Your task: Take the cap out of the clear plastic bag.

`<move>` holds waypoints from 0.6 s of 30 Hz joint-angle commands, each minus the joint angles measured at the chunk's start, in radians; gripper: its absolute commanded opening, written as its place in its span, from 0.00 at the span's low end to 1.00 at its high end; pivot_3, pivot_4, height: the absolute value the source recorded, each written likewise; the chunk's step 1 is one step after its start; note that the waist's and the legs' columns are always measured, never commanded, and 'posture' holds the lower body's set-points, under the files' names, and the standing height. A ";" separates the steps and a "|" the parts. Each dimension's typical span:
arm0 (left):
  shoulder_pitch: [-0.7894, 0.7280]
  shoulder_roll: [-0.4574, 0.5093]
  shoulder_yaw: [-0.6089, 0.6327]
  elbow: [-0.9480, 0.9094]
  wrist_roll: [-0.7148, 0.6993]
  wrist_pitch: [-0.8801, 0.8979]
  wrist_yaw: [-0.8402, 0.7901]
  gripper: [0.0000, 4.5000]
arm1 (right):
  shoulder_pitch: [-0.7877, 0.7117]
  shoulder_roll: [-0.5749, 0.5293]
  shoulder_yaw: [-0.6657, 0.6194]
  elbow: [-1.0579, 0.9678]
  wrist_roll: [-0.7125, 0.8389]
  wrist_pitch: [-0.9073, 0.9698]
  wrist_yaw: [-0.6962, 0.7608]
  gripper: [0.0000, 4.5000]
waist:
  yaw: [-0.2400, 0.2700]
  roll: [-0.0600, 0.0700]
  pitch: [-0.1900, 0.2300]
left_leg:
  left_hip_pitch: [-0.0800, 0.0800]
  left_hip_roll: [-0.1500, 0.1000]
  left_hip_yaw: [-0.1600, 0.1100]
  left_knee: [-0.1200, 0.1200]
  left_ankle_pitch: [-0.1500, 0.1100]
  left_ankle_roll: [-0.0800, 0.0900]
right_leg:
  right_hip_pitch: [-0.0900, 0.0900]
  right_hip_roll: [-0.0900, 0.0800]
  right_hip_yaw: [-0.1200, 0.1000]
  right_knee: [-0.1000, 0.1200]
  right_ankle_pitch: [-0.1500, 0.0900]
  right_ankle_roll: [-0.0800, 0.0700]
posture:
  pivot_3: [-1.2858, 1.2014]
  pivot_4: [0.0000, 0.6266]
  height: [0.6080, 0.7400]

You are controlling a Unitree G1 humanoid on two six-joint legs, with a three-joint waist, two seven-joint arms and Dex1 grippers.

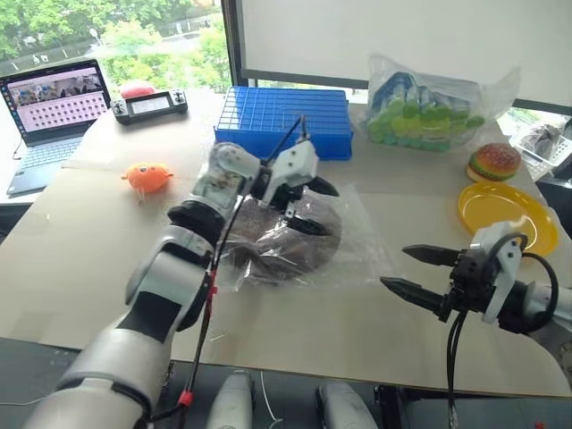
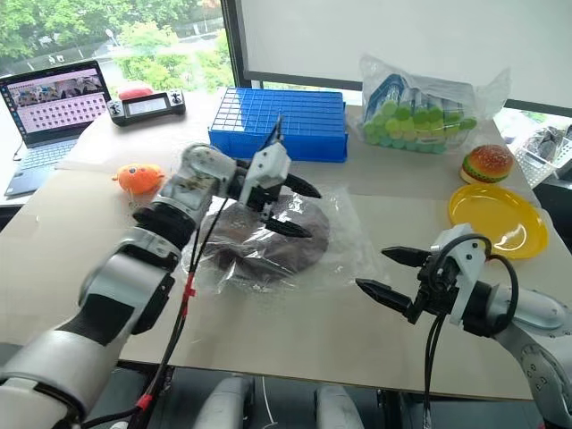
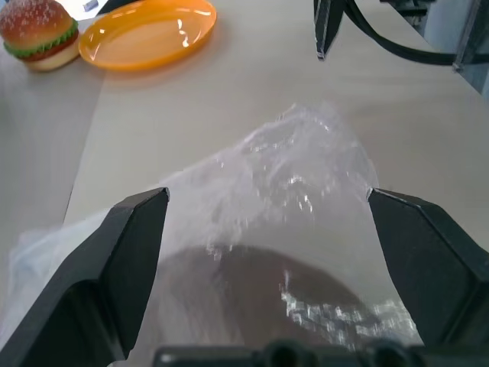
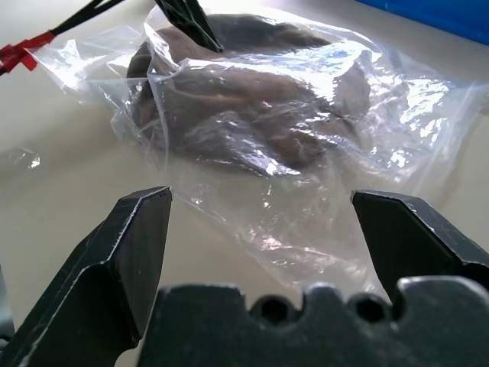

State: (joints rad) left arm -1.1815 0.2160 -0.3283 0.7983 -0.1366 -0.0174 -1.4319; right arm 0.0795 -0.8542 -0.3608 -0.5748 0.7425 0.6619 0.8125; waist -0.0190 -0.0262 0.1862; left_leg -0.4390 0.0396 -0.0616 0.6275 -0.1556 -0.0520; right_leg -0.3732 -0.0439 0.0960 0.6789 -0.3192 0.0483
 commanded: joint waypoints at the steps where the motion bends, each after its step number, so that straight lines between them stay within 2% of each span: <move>1: 0.081 -0.027 -0.017 -0.332 -0.030 0.272 0.078 0.99 | 0.015 -0.026 -0.035 -0.007 -0.025 -0.031 0.026 1.00 | -0.003 0.000 0.000 | 0.000 0.000 0.000 0.000 0.000 0.000 | 0.000 0.000 0.000 0.000 0.000 0.000 | 0.52 0.24 0.92; 4: 0.202 -0.009 -0.075 -0.626 -0.015 0.456 0.139 0.99 | 0.066 -0.032 -0.098 0.022 -0.046 -0.044 0.047 1.00 | -0.006 0.001 -0.001 | 0.001 0.000 0.000 0.001 0.000 0.000 | 0.000 0.000 0.000 0.002 0.000 0.000 | 0.52 0.24 0.92; 8: 0.270 0.018 -0.132 -0.794 0.052 0.542 0.233 0.99 | 0.094 -0.034 -0.135 0.047 -0.087 -0.062 0.044 1.00 | -0.005 0.001 -0.001 | 0.004 0.000 0.000 0.001 0.000 0.000 | 0.003 0.000 0.001 0.002 0.000 0.000 | 0.52 0.24 0.92; 13: 0.322 0.038 -0.228 -0.826 0.199 0.550 0.385 0.99 | 0.113 -0.010 -0.149 0.034 -0.097 -0.071 0.037 1.00 | -0.005 0.001 -0.001 | 0.009 0.000 0.000 0.001 0.000 0.000 | 0.007 0.000 0.001 0.002 -0.003 0.006 | 0.52 0.24 0.92; 18: 0.315 0.010 -0.304 -0.704 0.316 0.484 0.497 0.99 | 0.120 0.021 -0.154 -0.024 -0.065 -0.052 0.000 1.00 | -0.002 0.001 -0.001 | 0.008 -0.001 0.000 0.001 0.000 0.000 | 0.007 0.000 0.002 0.002 -0.003 0.006 | 0.52 0.24 0.92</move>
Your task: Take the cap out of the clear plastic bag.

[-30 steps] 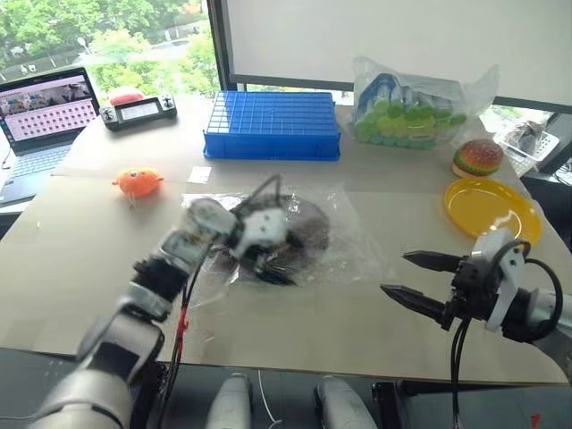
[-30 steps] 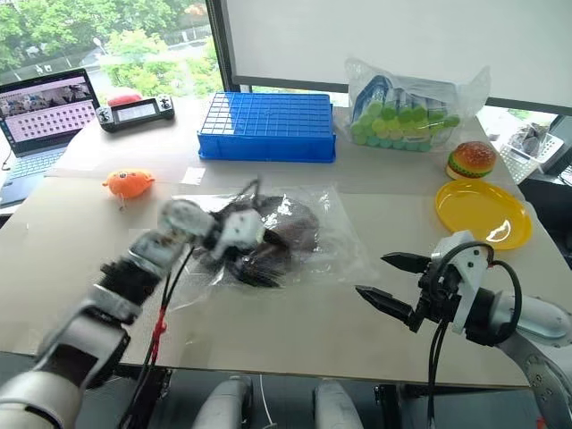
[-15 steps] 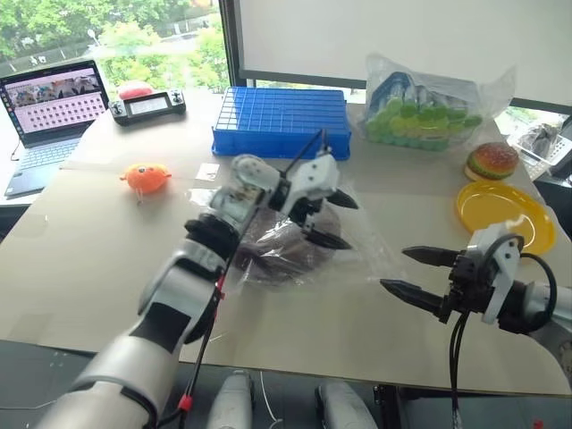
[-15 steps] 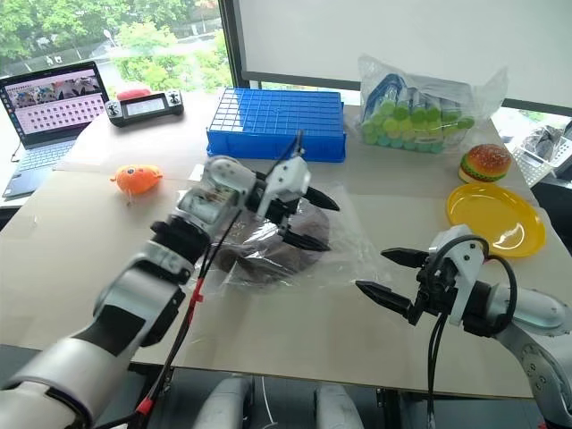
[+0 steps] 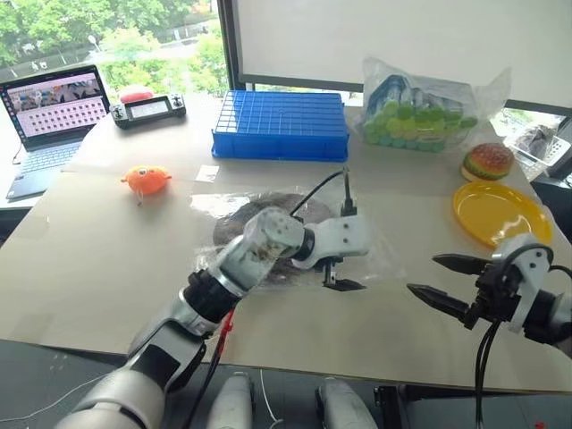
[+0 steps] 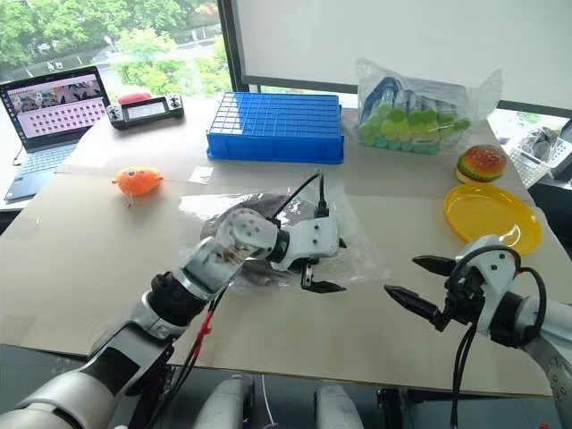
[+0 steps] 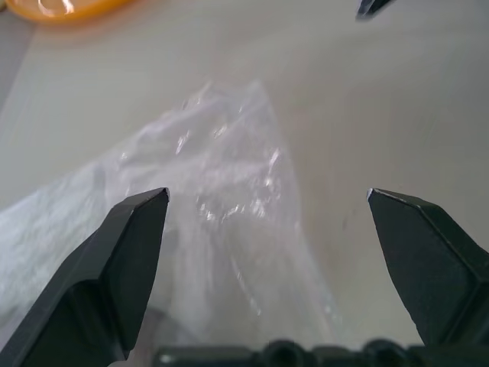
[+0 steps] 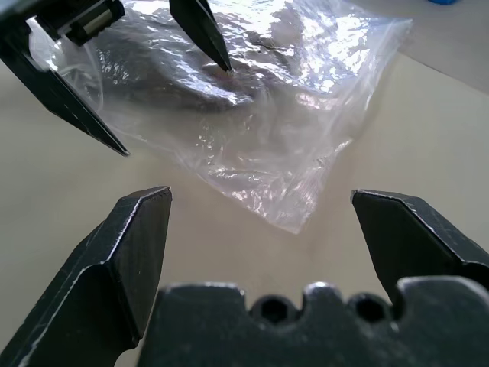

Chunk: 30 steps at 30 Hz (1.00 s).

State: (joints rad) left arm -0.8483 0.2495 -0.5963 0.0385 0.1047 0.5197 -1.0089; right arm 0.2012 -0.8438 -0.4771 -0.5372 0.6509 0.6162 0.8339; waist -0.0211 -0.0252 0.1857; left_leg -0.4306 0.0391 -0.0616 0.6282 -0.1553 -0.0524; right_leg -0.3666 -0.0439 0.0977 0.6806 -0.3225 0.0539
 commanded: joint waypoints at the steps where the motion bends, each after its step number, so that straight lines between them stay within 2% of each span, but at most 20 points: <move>1: -0.015 -0.033 -0.054 0.081 0.090 -0.065 0.084 0.99 | 0.002 0.016 -0.038 -0.070 0.028 -0.005 -0.026 1.00 | 0.001 0.000 0.000 | 0.000 0.000 0.000 0.000 0.000 0.000 | 0.000 0.000 0.000 0.000 0.000 0.000 | 0.52 0.24 0.92; 6: -0.012 -0.101 -0.079 0.190 0.120 -0.109 0.123 0.99 | 0.017 0.032 -0.040 -0.093 0.026 -0.001 -0.043 1.00 | 0.006 0.000 0.000 | -0.001 -0.001 0.000 0.000 0.000 0.000 | 0.000 0.000 0.000 -0.001 0.000 0.000 | 0.52 0.24 0.92; 9: -0.022 -0.124 -0.066 0.216 0.118 -0.116 0.122 0.84 | 0.020 0.036 -0.044 -0.104 0.029 0.003 -0.053 1.00 | 0.009 0.000 0.000 | -0.001 -0.001 0.000 0.000 0.000 0.000 | 0.000 -0.001 0.000 -0.001 0.000 0.000 | 0.52 0.24 0.92; 13: -0.019 -0.122 -0.066 0.223 0.119 -0.131 0.099 0.51 | 0.021 0.037 -0.044 -0.108 0.031 0.006 -0.063 1.00 | 0.007 0.000 0.000 | 0.000 -0.001 0.000 0.000 0.000 0.000 | 0.000 -0.001 0.000 -0.001 0.000 0.000 | 0.52 0.24 0.92; 16: -0.015 -0.119 -0.068 0.230 0.119 -0.139 0.079 0.31 | 0.018 0.039 -0.039 -0.105 0.028 0.005 -0.068 1.00 | 0.005 0.000 0.000 | 0.000 -0.001 0.000 -0.001 0.000 0.000 | 0.000 -0.001 0.000 -0.001 0.000 0.000 | 0.52 0.24 0.92; 18: -0.012 -0.118 -0.070 0.236 0.122 -0.148 0.068 0.12 | 0.016 0.040 -0.037 -0.103 0.027 0.003 -0.071 1.00 | 0.005 0.000 0.000 | 0.000 -0.001 0.000 -0.001 0.000 0.000 | 0.000 -0.001 0.000 -0.001 0.000 0.000 | 0.52 0.24 0.92; 20: -0.008 -0.117 -0.071 0.236 0.124 -0.155 0.060 0.00 | 0.015 0.041 -0.035 -0.102 0.025 0.001 -0.074 1.00 | 0.005 0.000 0.000 | 0.000 -0.001 0.000 -0.001 0.000 0.000 | 0.000 -0.001 0.000 -0.001 0.000 0.000 | 0.52 0.24 0.92; 28: 0.025 -0.112 -0.081 0.195 0.110 -0.257 0.019 0.00 | 0.020 0.042 -0.036 -0.106 0.020 -0.006 -0.079 1.00 | 0.006 0.000 0.000 | 0.000 -0.001 0.000 -0.001 0.000 0.000 | 0.000 -0.001 0.000 -0.001 0.000 0.000 | 0.52 0.24 0.92; 30: 0.034 -0.046 -0.074 0.176 0.113 -0.420 -0.004 0.00 | 0.013 0.041 -0.029 -0.104 0.018 -0.008 -0.078 1.00 | 0.006 0.000 0.000 | 0.000 -0.001 0.000 -0.001 0.000 0.000 | 0.000 -0.001 0.000 -0.001 0.000 0.000 | 0.52 0.24 0.92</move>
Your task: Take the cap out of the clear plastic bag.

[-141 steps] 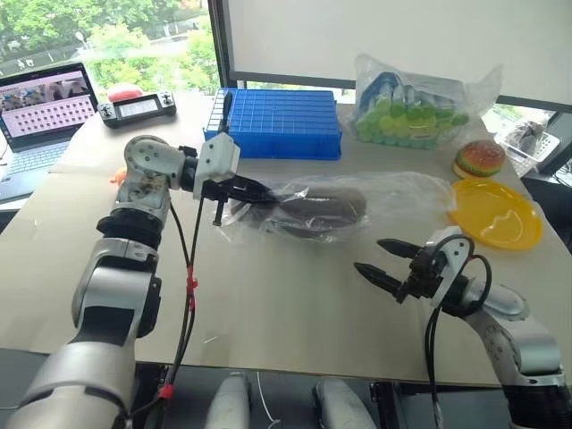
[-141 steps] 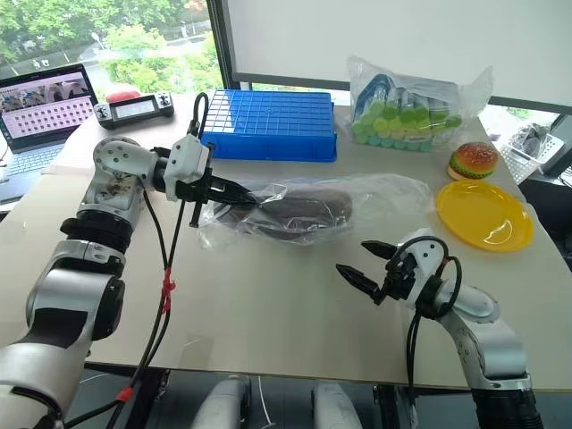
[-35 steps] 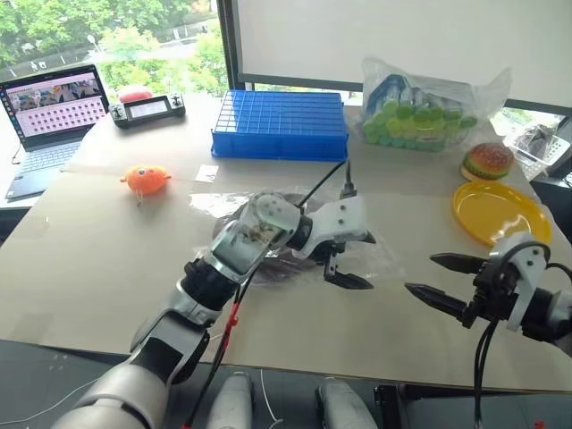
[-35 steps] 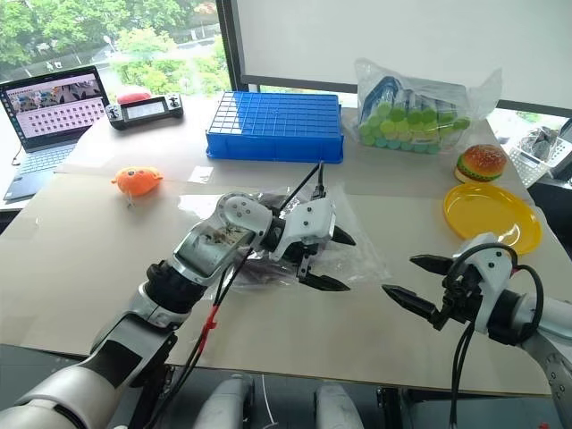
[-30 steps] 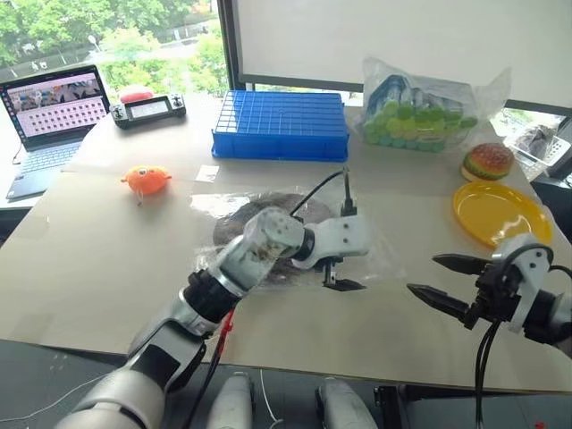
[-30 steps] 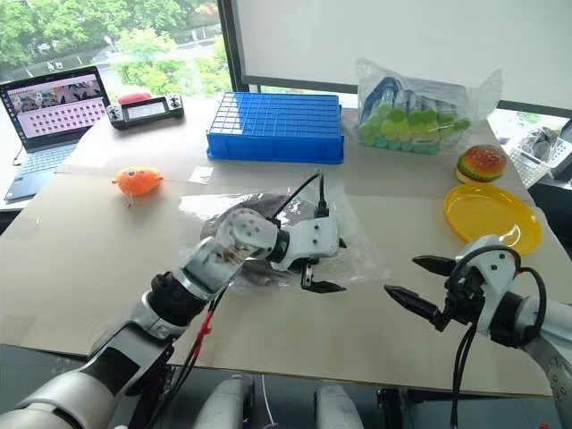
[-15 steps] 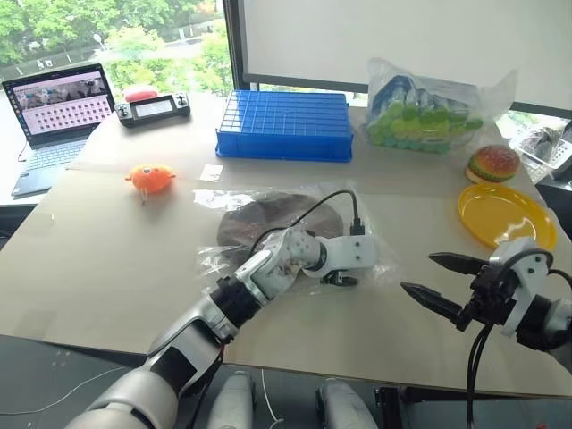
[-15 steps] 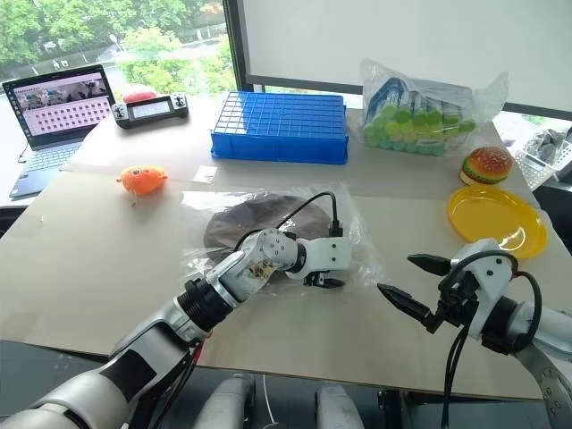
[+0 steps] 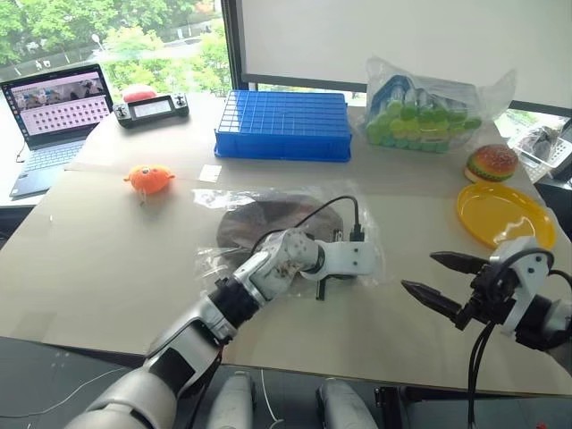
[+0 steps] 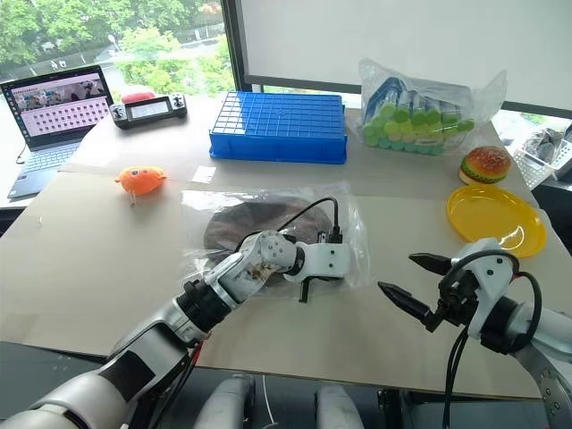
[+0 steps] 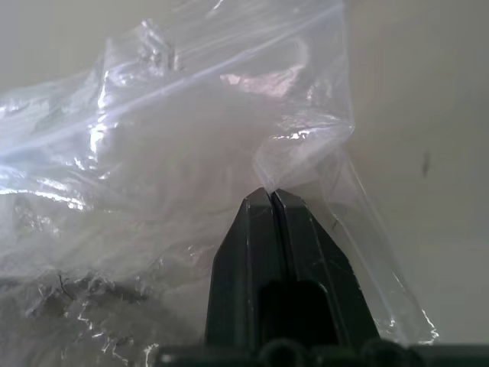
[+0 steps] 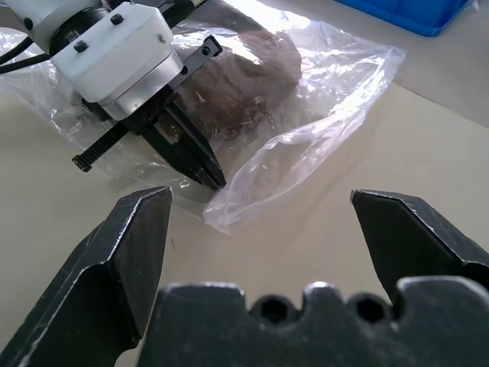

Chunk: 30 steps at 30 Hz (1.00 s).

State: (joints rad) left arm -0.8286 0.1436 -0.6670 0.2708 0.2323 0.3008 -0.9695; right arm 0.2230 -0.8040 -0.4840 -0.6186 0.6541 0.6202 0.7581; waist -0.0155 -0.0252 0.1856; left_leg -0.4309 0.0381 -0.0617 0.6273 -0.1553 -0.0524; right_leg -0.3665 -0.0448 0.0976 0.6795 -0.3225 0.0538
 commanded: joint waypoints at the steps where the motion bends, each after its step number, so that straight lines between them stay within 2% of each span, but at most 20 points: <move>1: 0.013 0.100 0.003 -0.047 -0.007 -0.297 -0.050 0.00 | -0.015 0.000 -0.016 -0.019 0.013 -0.013 -0.001 1.00 | -0.001 0.000 0.000 | 0.000 0.000 0.000 0.000 0.000 0.000 | 0.000 0.000 0.000 0.000 0.000 0.000 | 0.52 0.24 0.92; 3: -0.005 0.172 0.016 0.018 0.007 -0.515 -0.045 0.00 | -0.028 -0.003 -0.006 -0.006 0.009 -0.016 0.003 1.00 | -0.007 0.000 0.000 | 0.001 0.000 0.000 -0.001 0.000 0.000 | 0.000 0.000 0.000 0.000 0.002 -0.003 | 0.52 0.24 0.92; 6: -0.079 0.287 0.026 0.214 0.038 -0.938 -0.010 0.00 | -0.060 -0.009 0.015 0.026 -0.006 -0.025 0.010 1.00 | -0.009 0.000 0.000 | 0.002 0.001 0.000 -0.001 0.000 0.000 | 0.000 0.000 0.000 0.000 0.003 -0.005 | 0.52 0.24 0.92; 8: -0.133 0.326 0.021 0.349 0.073 -1.172 0.035 0.00 | -0.076 -0.011 0.026 0.039 -0.013 -0.027 0.013 1.00 | -0.008 0.000 0.000 | 0.001 0.001 0.001 0.000 0.000 0.000 | 0.000 0.000 0.001 0.000 0.003 -0.004 | 0.52 0.24 0.92; 10: -0.201 0.355 0.013 0.478 0.167 -1.372 0.137 0.00 | -0.094 -0.012 0.037 0.050 -0.016 -0.028 0.013 1.00 | -0.003 0.000 0.000 | 0.001 0.000 0.001 0.000 0.000 0.000 | 0.000 0.000 0.000 -0.001 0.002 -0.004 | 0.52 0.24 0.92; 13: -0.294 0.391 0.030 0.613 0.387 -1.652 0.374 0.00 | -0.116 -0.010 0.055 0.064 -0.025 -0.030 0.011 1.00 | 0.005 0.000 0.000 | -0.003 0.000 0.000 0.000 0.000 0.000 | -0.002 -0.001 0.000 -0.003 0.002 -0.004 | 0.52 0.24 0.92; 19: -0.393 0.473 -0.040 0.646 0.887 -1.759 1.001 0.00 | -0.137 0.001 0.082 0.071 -0.038 -0.036 0.005 1.00 | 0.004 -0.001 0.001 | -0.008 -0.003 -0.001 0.000 0.000 0.000 | -0.004 -0.003 -0.001 -0.006 0.003 -0.003 | 0.52 0.24 0.92; 21: -0.427 0.500 -0.147 0.624 1.073 -1.717 1.300 0.00 | -0.139 0.003 0.084 0.071 -0.042 -0.036 0.006 1.00 | 0.003 -0.001 0.001 | -0.008 -0.003 -0.001 0.000 0.000 0.000 | -0.004 -0.003 -0.001 -0.005 0.004 -0.002 | 0.52 0.24 0.92; 24: -0.466 0.546 -0.372 0.553 1.328 -1.634 1.783 0.00 | -0.150 0.003 0.091 0.080 -0.049 -0.040 0.007 1.00 | 0.002 -0.001 0.001 | -0.008 -0.003 -0.002 0.001 0.000 0.000 | -0.004 -0.003 -0.001 -0.005 0.003 -0.001 | 0.52 0.24 0.92; 26: -0.493 0.557 -0.507 0.536 1.440 -1.576 2.035 0.00 | -0.152 0.002 0.095 0.083 -0.052 -0.042 0.007 1.00 | 0.003 -0.002 0.001 | -0.008 -0.004 -0.002 0.001 0.000 0.000 | -0.004 -0.004 -0.001 -0.005 0.001 0.003 | 0.52 0.24 0.92; 28: -0.513 0.581 -0.611 0.531 1.508 -1.546 2.228 0.00 | -0.151 0.000 0.102 0.084 -0.059 -0.045 0.010 1.00 | 0.004 -0.002 0.001 | -0.008 -0.005 -0.002 0.000 0.000 0.000 | -0.004 -0.005 -0.002 -0.004 0.001 0.003 | 0.52 0.24 0.92; 30: -0.534 0.613 -0.679 0.558 1.534 -1.553 2.355 0.00 | -0.150 -0.001 0.106 0.084 -0.063 -0.047 0.011 1.00 | 0.003 -0.004 0.002 | -0.009 -0.008 -0.002 0.000 0.000 0.000 | -0.005 -0.008 -0.002 -0.002 0.001 0.002 | 0.52 0.24 0.92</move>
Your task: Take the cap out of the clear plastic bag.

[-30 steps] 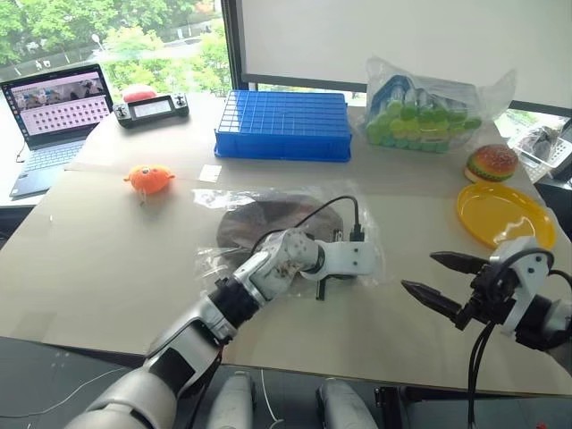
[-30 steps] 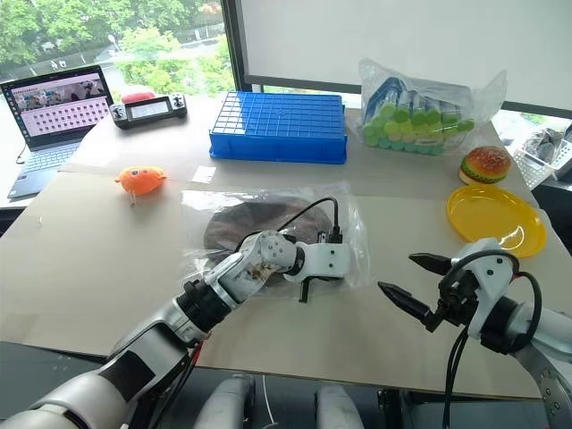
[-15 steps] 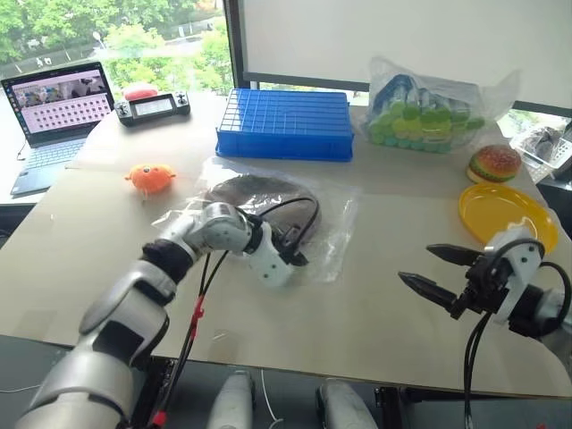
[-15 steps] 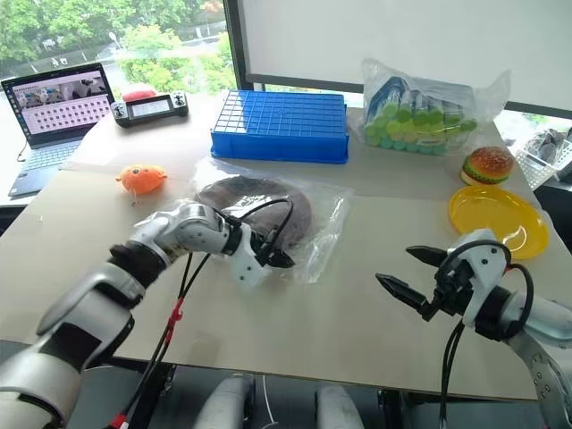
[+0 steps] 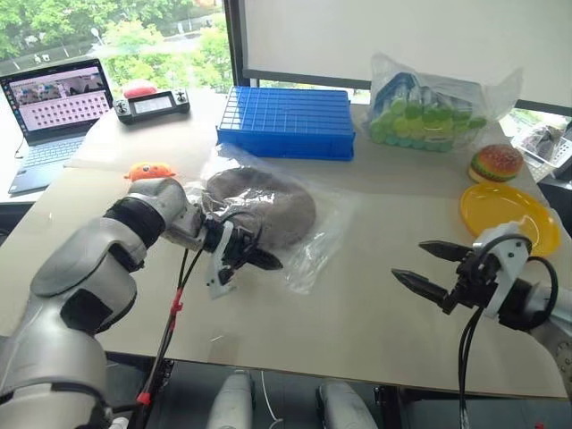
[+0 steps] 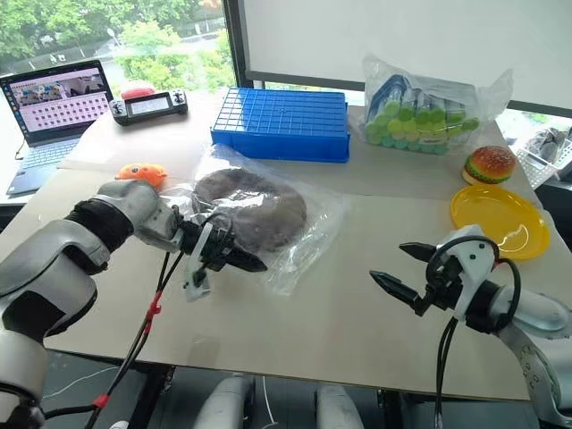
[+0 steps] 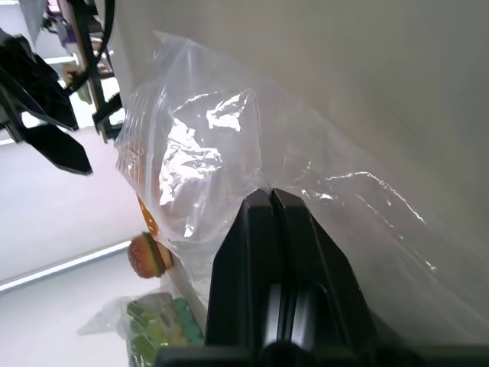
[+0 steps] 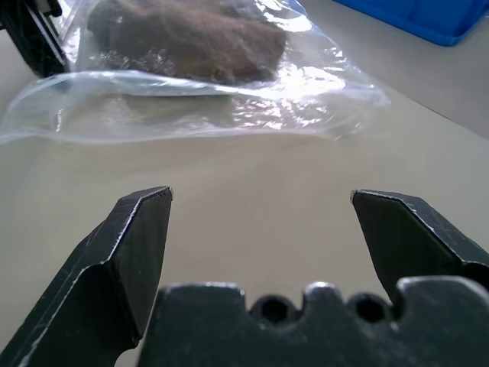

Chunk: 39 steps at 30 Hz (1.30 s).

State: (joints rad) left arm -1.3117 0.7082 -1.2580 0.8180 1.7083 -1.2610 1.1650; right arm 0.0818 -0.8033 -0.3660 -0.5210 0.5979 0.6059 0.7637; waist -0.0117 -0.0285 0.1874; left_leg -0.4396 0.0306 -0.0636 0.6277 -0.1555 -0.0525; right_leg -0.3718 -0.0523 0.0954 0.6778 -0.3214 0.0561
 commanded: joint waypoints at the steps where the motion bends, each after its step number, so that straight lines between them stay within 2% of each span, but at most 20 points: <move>1: -0.062 0.062 -0.120 0.024 0.070 0.004 0.267 0.00 | -0.007 -0.003 -0.013 -0.013 -0.007 -0.033 0.008 1.00 | -0.001 -0.001 0.000 | 0.000 -0.001 0.000 0.000 0.000 0.000 | -0.001 -0.001 0.000 0.001 0.000 0.000 | 0.52 0.24 0.92; 4: -0.087 0.110 -0.179 0.054 0.076 -0.039 0.336 0.00 | -0.009 -0.004 -0.011 -0.008 -0.007 -0.035 0.012 1.00 | -0.001 -0.001 0.000 | 0.000 -0.002 0.001 0.000 0.000 0.000 | -0.001 -0.002 -0.001 0.001 0.000 0.000 | 0.52 0.24 0.92; 6: -0.104 0.138 -0.185 0.077 0.049 -0.102 0.318 0.00 | -0.011 -0.003 -0.005 0.002 -0.008 -0.039 0.021 1.00 | 0.000 -0.001 0.000 | 0.000 -0.002 0.001 0.000 0.000 0.000 | -0.001 -0.003 -0.001 0.001 0.000 0.000 | 0.52 0.24 0.92; 9: -0.124 0.189 -0.143 0.106 -0.027 -0.225 0.211 0.00 | -0.039 -0.004 0.028 0.032 -0.016 -0.050 0.041 1.00 | 0.000 -0.003 0.000 | 0.000 -0.002 0.001 0.000 0.000 0.000 | -0.001 -0.003 -0.002 0.001 0.000 0.000 | 0.52 0.24 0.92; 13: -0.087 0.260 -0.068 0.094 -0.127 -0.303 0.057 0.00 | -0.096 -0.005 0.074 0.077 -0.022 -0.060 0.069 1.00 | -0.002 -0.004 0.000 | 0.000 -0.003 0.001 0.000 0.000 0.000 | -0.001 -0.004 -0.002 0.001 0.000 0.000 | 0.52 0.24 0.92; 19: 0.053 0.363 0.012 0.122 -0.192 -0.287 -0.124 0.00 | -0.180 -0.004 0.143 0.140 -0.040 -0.076 0.112 1.00 | -0.008 -0.004 0.000 | 0.000 -0.002 0.002 0.000 0.000 0.000 | -0.001 -0.004 -0.002 0.002 0.000 -0.001 | 0.52 0.24 0.92; 24: 0.124 0.382 0.101 0.232 -0.265 -0.237 -0.227 0.00 | -0.222 0.008 0.179 0.165 -0.048 -0.081 0.122 1.00 | 0.000 -0.004 0.000 | 0.000 -0.002 0.002 0.001 0.000 0.000 | -0.001 -0.004 -0.003 0.003 0.000 -0.001 | 0.52 0.24 0.92; 29: 0.172 0.350 0.230 0.332 -0.439 -0.279 -0.374 0.00 | -0.234 0.019 0.194 0.171 -0.051 -0.079 0.122 1.00 | 0.002 -0.005 -0.001 | 0.000 -0.002 0.002 0.001 0.000 0.000 | 0.000 -0.004 -0.004 0.003 0.000 -0.001 | 0.52 0.24 0.92; 32: 0.202 0.340 0.285 0.364 -0.541 -0.335 -0.493 0.16 | -0.237 0.023 0.197 0.172 -0.050 -0.076 0.124 1.00 | 0.000 -0.005 -0.001 | 0.000 -0.003 0.002 0.001 0.000 0.000 | 0.000 -0.005 -0.005 0.003 0.000 -0.001 | 0.52 0.24 0.92; 34: 0.218 0.342 0.296 0.377 -0.610 -0.352 -0.568 0.32 | -0.239 0.022 0.198 0.175 -0.050 -0.076 0.128 1.00 | -0.002 -0.005 -0.001 | 0.000 -0.002 0.002 0.001 0.000 0.000 | -0.001 -0.005 -0.005 0.003 0.000 -0.001 | 0.52 0.24 0.92; 39: 0.241 0.337 0.239 0.479 -0.869 -0.353 -0.893 0.69 | -0.249 0.023 0.205 0.195 -0.059 -0.082 0.138 1.00 | -0.005 -0.005 -0.001 | 0.001 -0.002 0.002 0.001 0.000 0.000 | -0.001 -0.005 -0.005 0.004 0.000 -0.001 | 0.52 0.24 0.92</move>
State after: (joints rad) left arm -1.0680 1.0354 -1.0021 1.2429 0.9497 -1.5977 0.4010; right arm -0.1472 -0.7806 -0.1543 -0.3204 0.5379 0.5507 0.8938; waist -0.0172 -0.0333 0.1869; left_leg -0.4389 0.0283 -0.0617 0.6284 -0.1550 -0.0528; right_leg -0.3725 -0.0570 0.0905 0.6818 -0.3211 0.0552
